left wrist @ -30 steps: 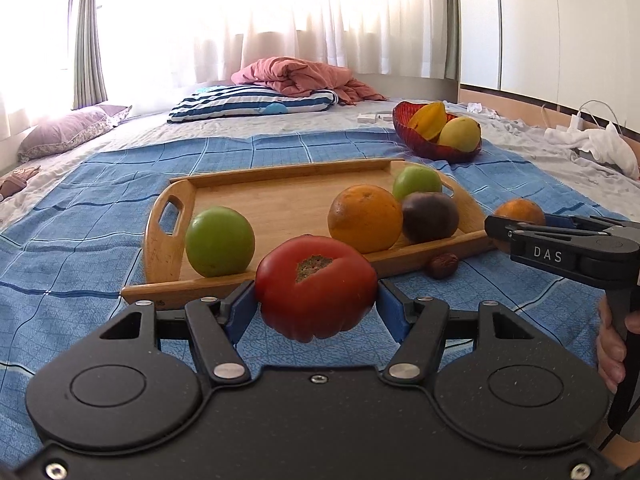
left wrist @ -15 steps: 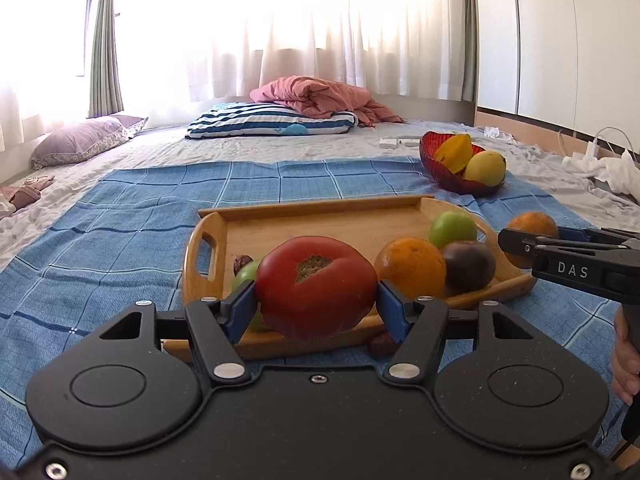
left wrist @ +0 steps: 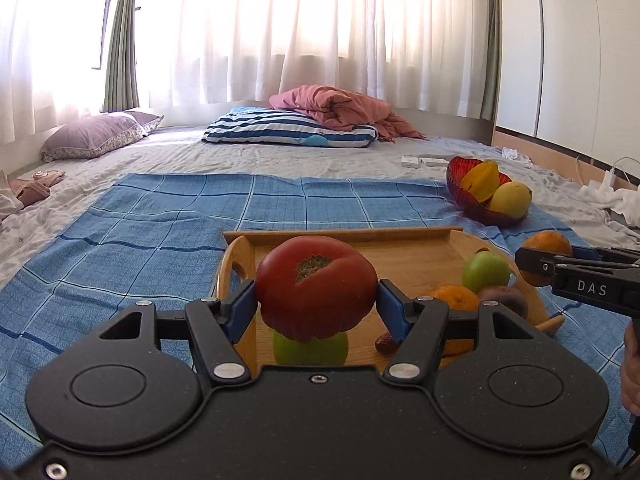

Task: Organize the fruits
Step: 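Lift and carry the tomato with the left tool while the right tool carries the orange over the tray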

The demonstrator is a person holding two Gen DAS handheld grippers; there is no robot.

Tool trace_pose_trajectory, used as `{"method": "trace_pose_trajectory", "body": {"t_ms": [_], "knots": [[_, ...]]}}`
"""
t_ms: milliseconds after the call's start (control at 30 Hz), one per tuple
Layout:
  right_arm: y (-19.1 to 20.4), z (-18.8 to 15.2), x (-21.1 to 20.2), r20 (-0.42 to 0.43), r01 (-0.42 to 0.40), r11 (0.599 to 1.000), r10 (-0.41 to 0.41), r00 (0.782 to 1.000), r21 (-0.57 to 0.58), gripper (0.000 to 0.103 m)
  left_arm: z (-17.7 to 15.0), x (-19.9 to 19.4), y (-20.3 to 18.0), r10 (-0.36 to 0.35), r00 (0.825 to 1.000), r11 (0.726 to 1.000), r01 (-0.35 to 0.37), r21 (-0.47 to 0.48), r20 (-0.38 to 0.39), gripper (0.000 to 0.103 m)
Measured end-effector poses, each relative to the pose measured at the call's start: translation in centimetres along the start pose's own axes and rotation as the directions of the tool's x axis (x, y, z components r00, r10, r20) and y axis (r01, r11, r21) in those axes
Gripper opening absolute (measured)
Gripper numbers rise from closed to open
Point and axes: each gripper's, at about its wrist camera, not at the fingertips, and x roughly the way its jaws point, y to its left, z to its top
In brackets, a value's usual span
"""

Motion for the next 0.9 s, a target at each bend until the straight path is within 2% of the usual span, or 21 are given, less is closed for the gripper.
{"method": "trace_pose_trajectory", "body": {"t_ms": [200,900], "knots": [[-0.8,1.2,1.3,-0.023,-0.008,0.999,0.009,1.0,0.043,0.057,0.8,1.2,0.6,0.003,1.0,1.0,-0.003,-0.01,-0.007,0.063],[-0.3,3.8,5.8,-0.093,-0.033,0.998,0.038,0.995,0.057,0.057,3.3,6.4,3.1,-0.012,0.997,0.996,0.005,-0.094,-0.081,0.063]]}}
